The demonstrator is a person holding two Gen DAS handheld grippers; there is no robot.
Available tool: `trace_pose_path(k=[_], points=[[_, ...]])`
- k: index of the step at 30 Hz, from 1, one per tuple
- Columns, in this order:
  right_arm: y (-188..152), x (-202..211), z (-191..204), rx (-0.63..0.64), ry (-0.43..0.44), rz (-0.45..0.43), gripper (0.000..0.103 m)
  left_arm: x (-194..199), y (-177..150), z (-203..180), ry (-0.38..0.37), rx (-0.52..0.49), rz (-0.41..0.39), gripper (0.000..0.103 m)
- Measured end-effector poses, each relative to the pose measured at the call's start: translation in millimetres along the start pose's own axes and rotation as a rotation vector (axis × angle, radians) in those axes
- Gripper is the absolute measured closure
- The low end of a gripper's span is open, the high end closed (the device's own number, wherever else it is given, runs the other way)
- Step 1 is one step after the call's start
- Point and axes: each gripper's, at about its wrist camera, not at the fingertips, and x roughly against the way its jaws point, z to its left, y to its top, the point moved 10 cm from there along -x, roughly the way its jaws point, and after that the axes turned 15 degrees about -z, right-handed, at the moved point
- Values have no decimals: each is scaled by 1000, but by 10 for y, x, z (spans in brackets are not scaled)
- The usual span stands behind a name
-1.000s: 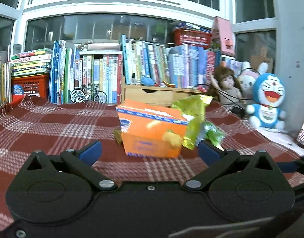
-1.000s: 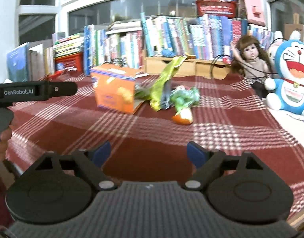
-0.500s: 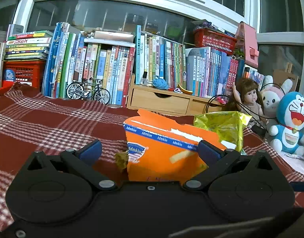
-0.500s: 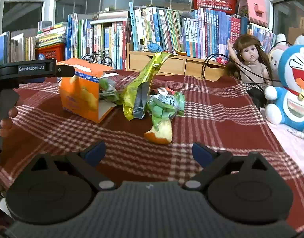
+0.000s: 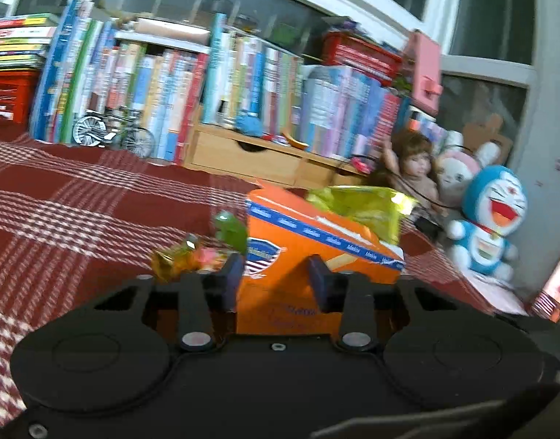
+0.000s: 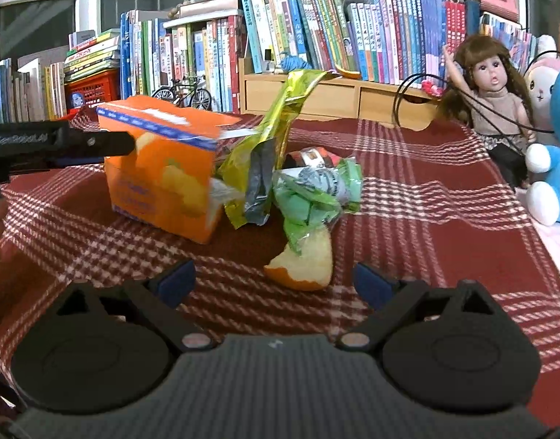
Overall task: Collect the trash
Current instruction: 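Grasp the orange snack box with left tool while right tool grasps orange peel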
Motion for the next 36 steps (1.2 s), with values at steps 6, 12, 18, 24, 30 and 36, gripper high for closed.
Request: trace_pose_path(k=[6, 12, 18, 24, 30, 36], points=[[-47, -36, 38, 13, 0, 12, 8, 53, -35, -47, 20, -76, -51, 20], [-28, -61, 63, 52, 3, 10, 10, -145, -90, -40, -17, 42, -14, 25], [-4, -94, 80, 64, 12, 15, 14, -78, -170, -251, -137, 55, 73, 82], [-15, -84, 92, 58, 26, 16, 17, 227, -269, -684, -234, -143, 35, 62], [-15, -70, 79, 52, 18, 7, 32, 107, -367, -782, -182, -170, 32, 58], [-24, -59, 24, 37, -4, 7, 68, -77, -400, -787, -149, -127, 53, 97]])
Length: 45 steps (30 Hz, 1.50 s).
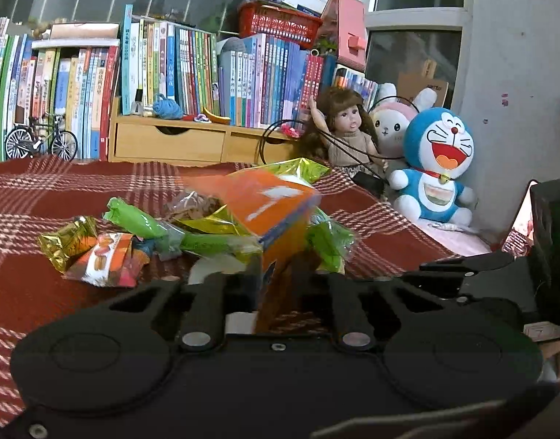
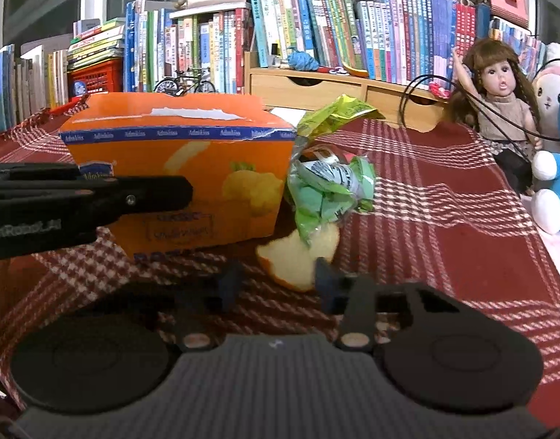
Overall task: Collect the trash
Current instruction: 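Grasp the orange snack box with left tool while right tool grasps orange peel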
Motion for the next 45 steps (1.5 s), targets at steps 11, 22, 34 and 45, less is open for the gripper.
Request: trace_pose_path(k=[11, 22, 34, 45], points=[[113, 192, 21, -12, -24, -45, 93, 345, 294, -137, 10, -74, -96, 103], [151, 497, 200, 30, -34, -75, 52, 741, 134, -244, 44, -175, -72, 88], [-71, 292, 208, 66, -18, -26, 20, 516, -231, 8, 88, 8, 42, 99], [4, 410, 265, 11, 3, -53, 63, 692, 76, 4, 97, -57, -40, 103]])
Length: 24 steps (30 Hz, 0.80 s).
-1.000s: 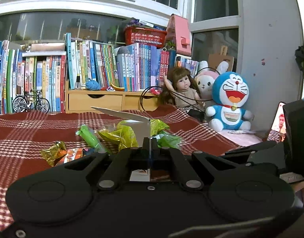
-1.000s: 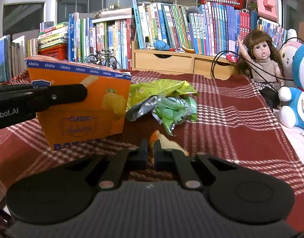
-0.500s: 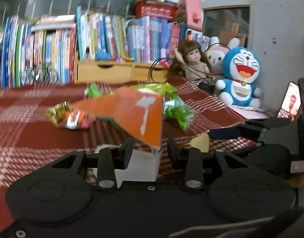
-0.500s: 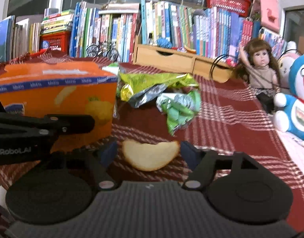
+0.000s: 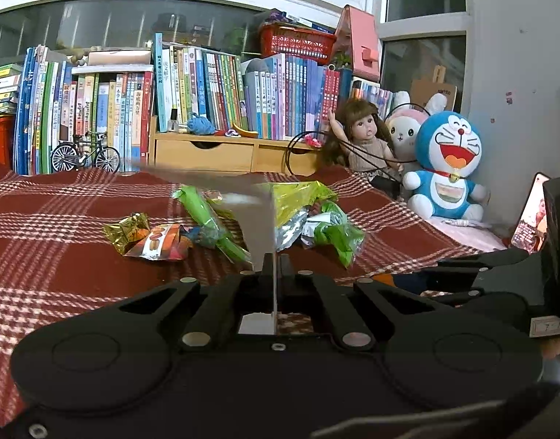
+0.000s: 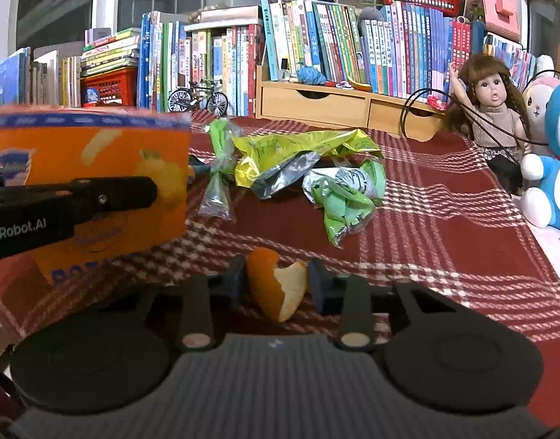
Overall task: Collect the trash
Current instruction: 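Grasp the orange snack box with left tool while right tool grasps orange peel, then lower the snack box and orange peel into the black bin and release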
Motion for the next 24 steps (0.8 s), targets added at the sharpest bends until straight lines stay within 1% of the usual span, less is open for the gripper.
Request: trace_pose_path(k=[4, 8, 14, 18, 24], points=[[76, 112, 58, 18, 7, -20, 65, 107, 93, 33, -7, 11, -6, 103], [171, 236, 119, 6, 21, -42, 66, 268, 206, 75, -4, 19, -20, 103], [227, 475, 307, -11, 59, -66, 66, 633, 282, 3, -18, -3, -33, 103], [193, 657, 472, -26, 90, -68, 66, 930, 229, -66, -22, -11, -21, 103], [22, 938, 723, -47, 145, -49, 66, 1418, 2, -132, -14, -10, 23, 103]])
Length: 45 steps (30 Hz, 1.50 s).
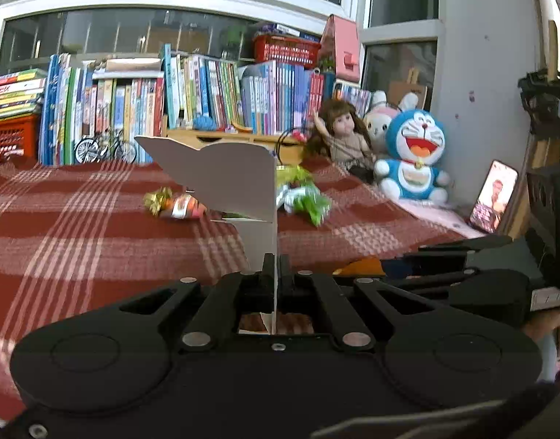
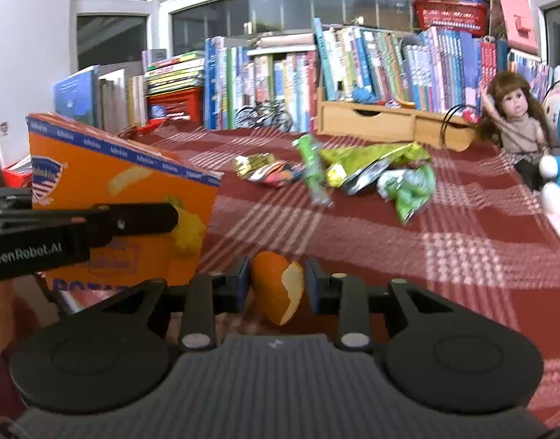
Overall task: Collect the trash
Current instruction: 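Lower the snack box and orange peel into the black bin and release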
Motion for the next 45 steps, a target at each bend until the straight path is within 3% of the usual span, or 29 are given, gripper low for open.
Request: trace_pose_path(k=[9, 18, 36, 41, 45], points=[[-397, 386, 350, -25, 56, 66, 66, 599, -520, -11, 49, 34, 116, 103], [-873, 528, 591, -44, 69, 156, 66, 897, -1076, 19, 89, 90, 258, 103], [-1660, 391, 596, -141, 43, 343, 66, 706, -1864, 100, 113, 231, 527, 103], [-1826, 325, 571, -165, 39, 392, 66, 633, -2093, 146, 149, 250, 625, 103], [-1915, 291, 558, -191, 41, 420, 66, 599, -2191, 165, 158, 266, 653, 101]])
